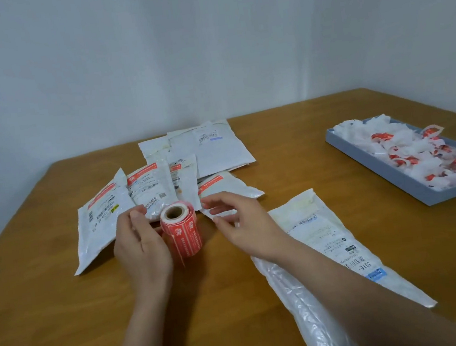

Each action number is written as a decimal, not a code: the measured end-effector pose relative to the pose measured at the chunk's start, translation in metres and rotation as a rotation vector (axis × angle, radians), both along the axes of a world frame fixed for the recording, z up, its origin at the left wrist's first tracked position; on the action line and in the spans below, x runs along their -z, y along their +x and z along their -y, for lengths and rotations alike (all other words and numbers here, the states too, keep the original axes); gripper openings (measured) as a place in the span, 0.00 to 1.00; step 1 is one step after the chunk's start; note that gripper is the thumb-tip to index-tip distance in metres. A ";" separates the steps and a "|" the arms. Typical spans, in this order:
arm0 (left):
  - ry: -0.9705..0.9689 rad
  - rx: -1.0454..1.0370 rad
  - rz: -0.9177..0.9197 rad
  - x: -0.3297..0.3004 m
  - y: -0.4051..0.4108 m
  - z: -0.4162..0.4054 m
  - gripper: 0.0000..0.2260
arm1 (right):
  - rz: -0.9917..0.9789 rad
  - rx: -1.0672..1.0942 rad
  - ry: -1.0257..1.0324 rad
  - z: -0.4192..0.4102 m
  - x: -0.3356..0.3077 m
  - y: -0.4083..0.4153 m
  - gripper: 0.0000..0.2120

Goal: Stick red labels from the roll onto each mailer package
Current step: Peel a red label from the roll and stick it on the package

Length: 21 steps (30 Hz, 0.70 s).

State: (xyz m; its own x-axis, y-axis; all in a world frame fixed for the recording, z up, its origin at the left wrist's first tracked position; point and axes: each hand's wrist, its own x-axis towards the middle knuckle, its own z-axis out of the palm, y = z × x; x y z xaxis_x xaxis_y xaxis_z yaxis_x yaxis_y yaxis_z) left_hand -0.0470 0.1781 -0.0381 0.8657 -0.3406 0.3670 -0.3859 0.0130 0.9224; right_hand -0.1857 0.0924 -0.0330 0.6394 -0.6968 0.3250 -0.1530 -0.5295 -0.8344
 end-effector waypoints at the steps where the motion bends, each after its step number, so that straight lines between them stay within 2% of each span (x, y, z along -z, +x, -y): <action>1: -0.003 -0.009 0.006 0.000 -0.001 0.000 0.16 | 0.011 0.001 0.000 -0.001 0.004 0.000 0.17; 5: 0.097 -0.006 0.014 0.000 -0.001 -0.001 0.09 | 0.029 -0.032 0.004 -0.002 0.006 0.000 0.13; 10: 0.204 0.117 0.034 0.002 -0.008 -0.003 0.20 | -0.029 -0.056 -0.004 -0.005 0.009 0.000 0.09; 16: 0.200 0.106 0.066 0.005 -0.012 -0.004 0.16 | -0.020 -0.033 -0.026 -0.003 0.013 0.002 0.15; 21: 0.164 0.093 0.077 0.006 -0.011 -0.005 0.14 | 0.007 -0.029 -0.012 -0.002 0.013 0.001 0.13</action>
